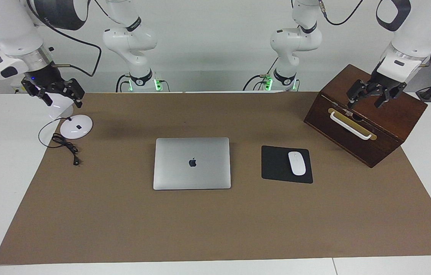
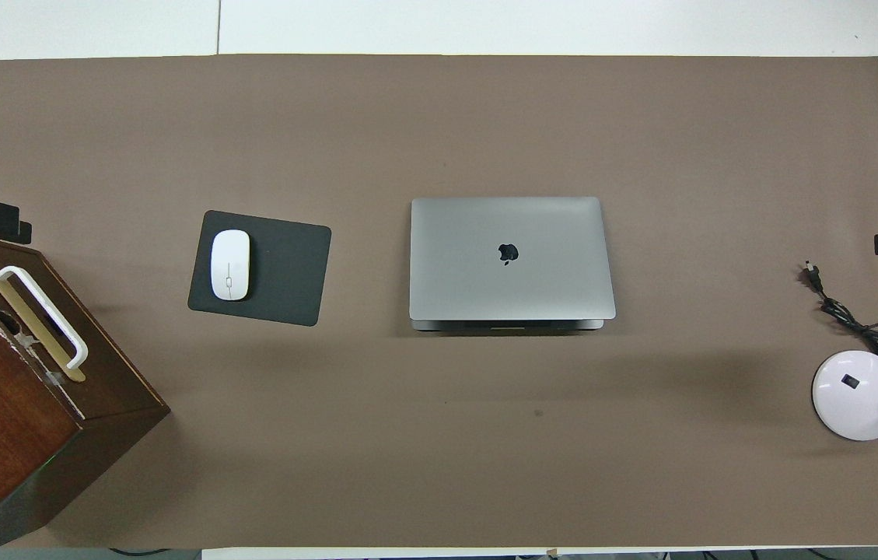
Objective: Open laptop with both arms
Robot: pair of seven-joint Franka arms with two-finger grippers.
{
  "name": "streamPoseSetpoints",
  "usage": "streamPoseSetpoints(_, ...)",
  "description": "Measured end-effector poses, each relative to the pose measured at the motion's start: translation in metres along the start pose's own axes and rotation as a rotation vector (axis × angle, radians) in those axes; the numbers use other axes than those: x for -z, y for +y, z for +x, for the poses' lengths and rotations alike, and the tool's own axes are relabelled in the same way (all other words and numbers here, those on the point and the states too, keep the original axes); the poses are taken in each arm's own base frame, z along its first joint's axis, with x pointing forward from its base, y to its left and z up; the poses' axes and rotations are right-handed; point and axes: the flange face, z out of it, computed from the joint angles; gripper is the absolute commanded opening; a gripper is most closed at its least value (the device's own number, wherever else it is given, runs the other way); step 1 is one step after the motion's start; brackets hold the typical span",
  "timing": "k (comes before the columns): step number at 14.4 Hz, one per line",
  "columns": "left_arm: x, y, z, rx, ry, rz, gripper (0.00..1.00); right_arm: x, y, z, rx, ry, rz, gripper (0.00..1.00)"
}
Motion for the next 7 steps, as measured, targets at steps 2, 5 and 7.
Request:
streamPoseSetpoints(2, 0.0003, 0.0, 0.0004, 0.0, 0.004, 0.0, 1.0, -0.0001, 0.0, 0.0003, 0.0, 0.002, 0.0, 1.0)
streamPoseSetpoints(5, 0.0003, 0.0007, 0.0004, -0.001, 0.004, 0.0, 1.0, 0.0003, 0.0003, 0.0009, 0.0, 0.008, 0.0, 1.0)
streamPoseSetpoints(7, 0.0003, 0.0008, 0.0004, -0.001, 0.004, 0.0, 0.92, 0.0007, 0.0004, 0.0013, 0.0, 0.012, -0.001, 1.0)
